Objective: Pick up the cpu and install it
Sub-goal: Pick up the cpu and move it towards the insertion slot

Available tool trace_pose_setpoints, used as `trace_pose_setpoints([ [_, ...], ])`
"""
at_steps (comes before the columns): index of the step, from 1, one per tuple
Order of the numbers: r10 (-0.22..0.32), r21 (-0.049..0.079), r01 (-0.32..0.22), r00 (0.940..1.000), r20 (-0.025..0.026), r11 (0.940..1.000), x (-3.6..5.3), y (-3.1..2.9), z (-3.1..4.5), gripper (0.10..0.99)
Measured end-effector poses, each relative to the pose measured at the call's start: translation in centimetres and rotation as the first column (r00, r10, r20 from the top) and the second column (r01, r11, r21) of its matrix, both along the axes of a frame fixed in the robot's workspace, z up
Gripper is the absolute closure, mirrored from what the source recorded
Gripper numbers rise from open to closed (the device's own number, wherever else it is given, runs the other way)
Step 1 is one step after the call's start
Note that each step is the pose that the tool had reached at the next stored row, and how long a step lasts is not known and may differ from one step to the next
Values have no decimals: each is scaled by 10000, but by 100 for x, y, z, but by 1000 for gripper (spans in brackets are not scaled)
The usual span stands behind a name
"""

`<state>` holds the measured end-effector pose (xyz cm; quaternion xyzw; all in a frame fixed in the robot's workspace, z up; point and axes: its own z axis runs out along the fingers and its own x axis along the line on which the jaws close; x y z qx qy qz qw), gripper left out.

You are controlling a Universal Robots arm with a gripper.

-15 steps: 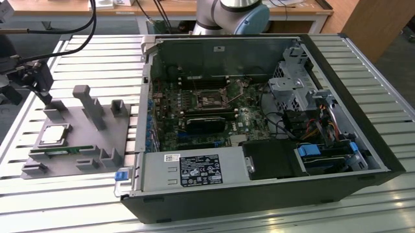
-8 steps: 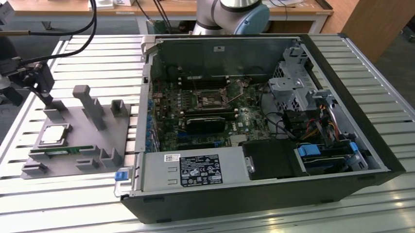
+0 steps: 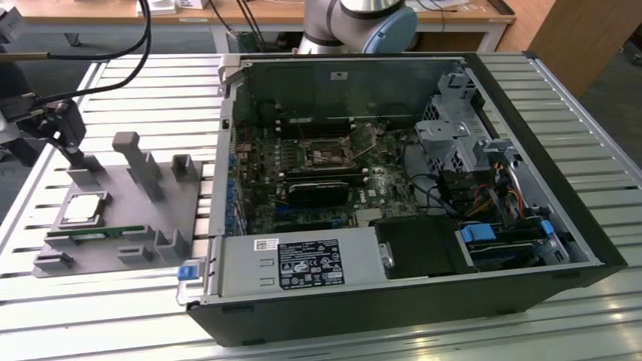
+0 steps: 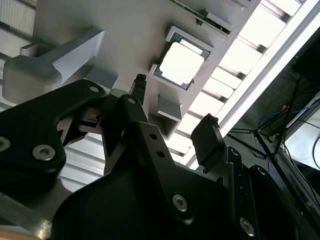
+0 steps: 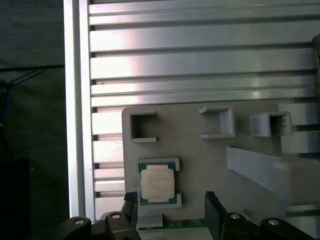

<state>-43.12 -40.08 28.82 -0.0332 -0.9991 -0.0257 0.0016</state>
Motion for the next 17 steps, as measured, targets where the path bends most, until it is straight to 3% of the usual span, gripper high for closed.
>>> trace_pose_setpoints([
  [17, -1, 0, 1, 10000, -9, 10000, 0, 0, -112, 443],
])
